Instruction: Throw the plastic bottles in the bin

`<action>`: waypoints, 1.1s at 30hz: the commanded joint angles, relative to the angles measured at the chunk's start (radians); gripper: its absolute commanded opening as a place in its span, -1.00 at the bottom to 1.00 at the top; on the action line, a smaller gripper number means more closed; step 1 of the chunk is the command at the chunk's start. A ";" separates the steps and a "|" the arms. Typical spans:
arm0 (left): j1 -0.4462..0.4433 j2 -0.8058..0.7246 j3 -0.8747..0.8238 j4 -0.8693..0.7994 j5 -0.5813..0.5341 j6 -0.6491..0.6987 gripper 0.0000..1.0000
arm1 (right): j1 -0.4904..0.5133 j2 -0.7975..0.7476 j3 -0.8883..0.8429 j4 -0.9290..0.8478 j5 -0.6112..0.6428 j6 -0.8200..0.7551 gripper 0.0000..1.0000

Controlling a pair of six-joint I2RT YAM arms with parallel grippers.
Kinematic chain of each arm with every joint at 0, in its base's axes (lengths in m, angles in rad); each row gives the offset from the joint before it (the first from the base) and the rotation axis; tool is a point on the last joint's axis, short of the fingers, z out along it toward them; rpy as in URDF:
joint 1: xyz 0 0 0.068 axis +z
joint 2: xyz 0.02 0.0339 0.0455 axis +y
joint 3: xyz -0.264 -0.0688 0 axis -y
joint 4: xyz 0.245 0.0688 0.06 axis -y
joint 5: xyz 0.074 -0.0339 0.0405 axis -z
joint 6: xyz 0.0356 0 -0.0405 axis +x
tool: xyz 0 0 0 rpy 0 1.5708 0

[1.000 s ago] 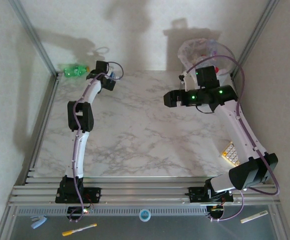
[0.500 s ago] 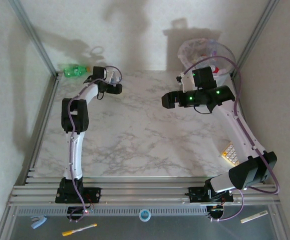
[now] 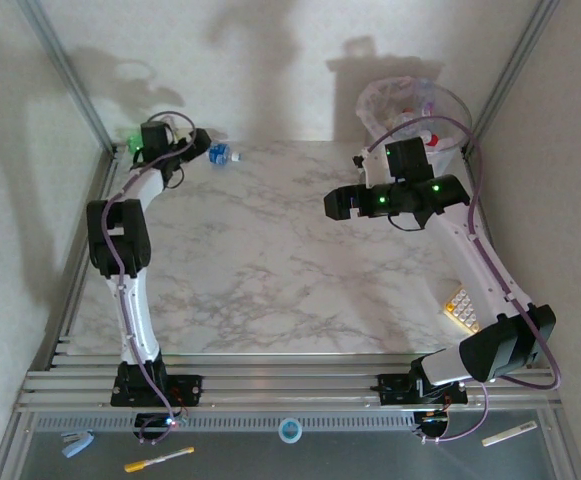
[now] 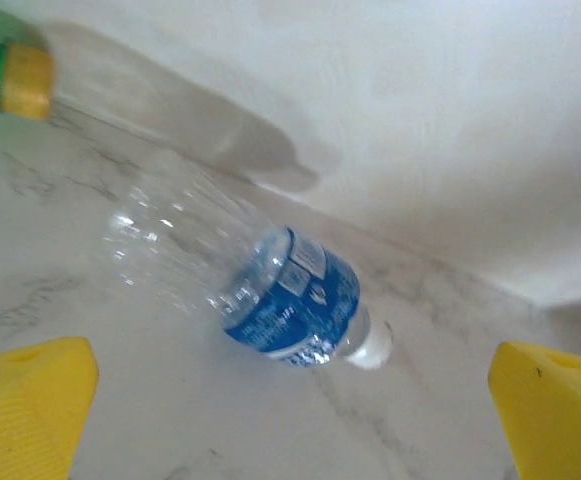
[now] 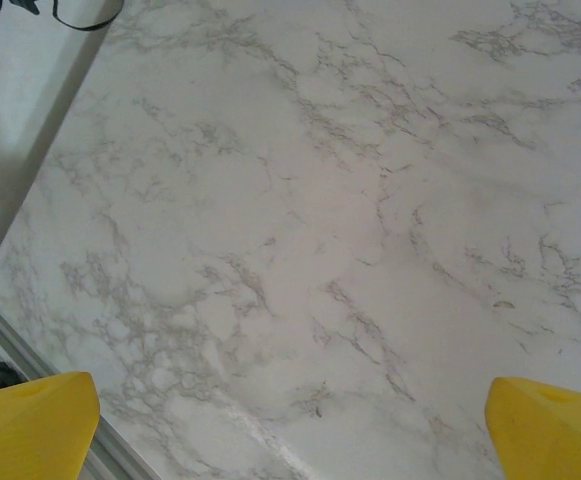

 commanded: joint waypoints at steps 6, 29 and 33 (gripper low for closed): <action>-0.012 0.185 0.250 -0.010 0.064 -0.355 0.99 | 0.009 0.004 -0.023 0.037 -0.010 -0.019 0.99; -0.066 0.414 0.608 -0.437 -0.154 -0.461 0.99 | 0.008 0.000 -0.070 0.045 0.033 -0.100 0.98; -0.069 0.439 0.643 -0.499 -0.167 -0.397 0.99 | 0.008 0.000 -0.082 0.051 0.033 -0.112 0.99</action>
